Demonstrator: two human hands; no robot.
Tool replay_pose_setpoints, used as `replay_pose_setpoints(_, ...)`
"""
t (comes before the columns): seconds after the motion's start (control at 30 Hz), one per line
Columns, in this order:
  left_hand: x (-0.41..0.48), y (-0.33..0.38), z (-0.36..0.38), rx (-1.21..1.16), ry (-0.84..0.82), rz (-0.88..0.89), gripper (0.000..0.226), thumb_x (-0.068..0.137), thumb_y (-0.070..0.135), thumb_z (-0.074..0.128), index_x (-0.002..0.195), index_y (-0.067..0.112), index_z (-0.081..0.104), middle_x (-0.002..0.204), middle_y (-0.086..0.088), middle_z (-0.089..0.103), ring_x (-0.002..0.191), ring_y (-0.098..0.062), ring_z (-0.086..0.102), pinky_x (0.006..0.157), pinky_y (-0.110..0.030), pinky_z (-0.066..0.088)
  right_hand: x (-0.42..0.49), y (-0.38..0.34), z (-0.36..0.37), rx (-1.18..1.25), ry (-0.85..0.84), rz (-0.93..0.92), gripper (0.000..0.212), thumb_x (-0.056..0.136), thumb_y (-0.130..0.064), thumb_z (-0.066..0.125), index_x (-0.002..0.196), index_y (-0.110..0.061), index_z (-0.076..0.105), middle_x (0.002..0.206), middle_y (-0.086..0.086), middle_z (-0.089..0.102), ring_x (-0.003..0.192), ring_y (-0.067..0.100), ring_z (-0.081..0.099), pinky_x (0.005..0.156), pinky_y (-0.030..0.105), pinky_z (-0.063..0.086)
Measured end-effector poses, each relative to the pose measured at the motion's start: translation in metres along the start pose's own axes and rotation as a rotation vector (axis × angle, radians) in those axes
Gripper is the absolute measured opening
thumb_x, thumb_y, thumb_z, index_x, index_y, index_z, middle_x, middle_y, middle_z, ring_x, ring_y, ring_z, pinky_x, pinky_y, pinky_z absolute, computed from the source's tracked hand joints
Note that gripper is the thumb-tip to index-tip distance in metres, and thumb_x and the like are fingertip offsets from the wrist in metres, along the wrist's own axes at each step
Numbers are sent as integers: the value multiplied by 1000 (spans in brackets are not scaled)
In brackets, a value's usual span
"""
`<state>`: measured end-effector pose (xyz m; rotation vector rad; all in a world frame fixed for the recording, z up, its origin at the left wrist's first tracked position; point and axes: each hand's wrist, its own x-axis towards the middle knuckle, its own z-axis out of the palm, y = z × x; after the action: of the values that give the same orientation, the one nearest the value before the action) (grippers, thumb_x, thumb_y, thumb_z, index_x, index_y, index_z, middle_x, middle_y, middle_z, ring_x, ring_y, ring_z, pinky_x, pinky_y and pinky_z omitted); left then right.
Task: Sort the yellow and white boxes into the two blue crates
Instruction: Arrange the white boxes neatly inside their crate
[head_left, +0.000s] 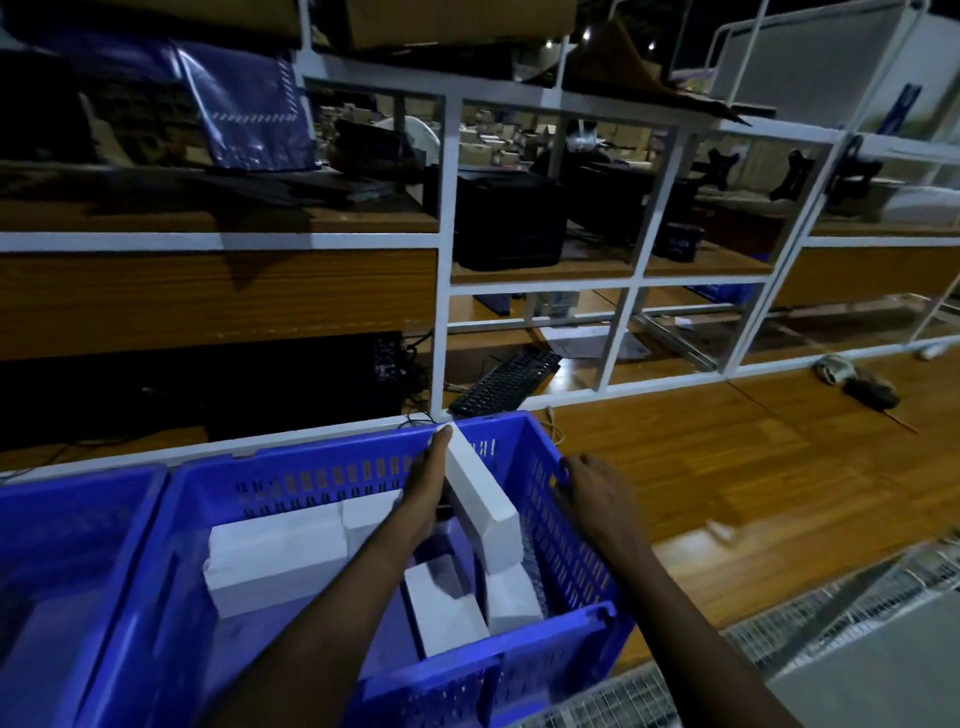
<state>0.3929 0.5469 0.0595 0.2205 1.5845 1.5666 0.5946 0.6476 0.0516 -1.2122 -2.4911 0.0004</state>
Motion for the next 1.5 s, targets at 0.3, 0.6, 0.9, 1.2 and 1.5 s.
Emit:
replay_pose_setpoints(0.3,-19,20,-64,-111,177,95,70,87,53,62,140,11,45,133,-19,51,105,-33,54,73,-45,51,15,-85,17,276,-127,-233,31,81,-42,51,99,-24,67,101,2,71,95,26,65,79,38,51)
replay_pose_setpoints(0.6,-41,23,-107,-120,337,192,50,87,60,57,104,13,55,106,-16,59,94,-34,59,66,-45,55,34,-134,51,1143,-197,182,54,94,-50,36,86,-5,64,89,16,69,83,22,63,76,52,54)
replay_pose_setpoints(0.9,-22,-6,-114,424,461,275,73,97,62,26,144,9,41,147,-20,43,133,-38,43,106,-47,35,19,-116,43,770,-75,-188,39,101,-47,26,109,-23,55,93,2,66,89,22,64,77,44,50)
replay_pose_setpoints(1.2,-20,-14,-120,793,464,325,43,96,45,36,128,21,50,132,-11,57,116,-35,53,89,-40,41,23,-112,57,608,-330,-68,76,89,-74,29,148,-25,24,124,11,62,111,34,59,90,46,47)
replay_pose_setpoints(1.5,-16,-17,-130,979,255,283,89,76,33,68,151,25,20,132,-15,53,119,-36,52,83,-35,45,23,-109,59,689,-466,-60,75,93,-61,37,152,-17,18,101,14,67,98,33,64,91,46,49)
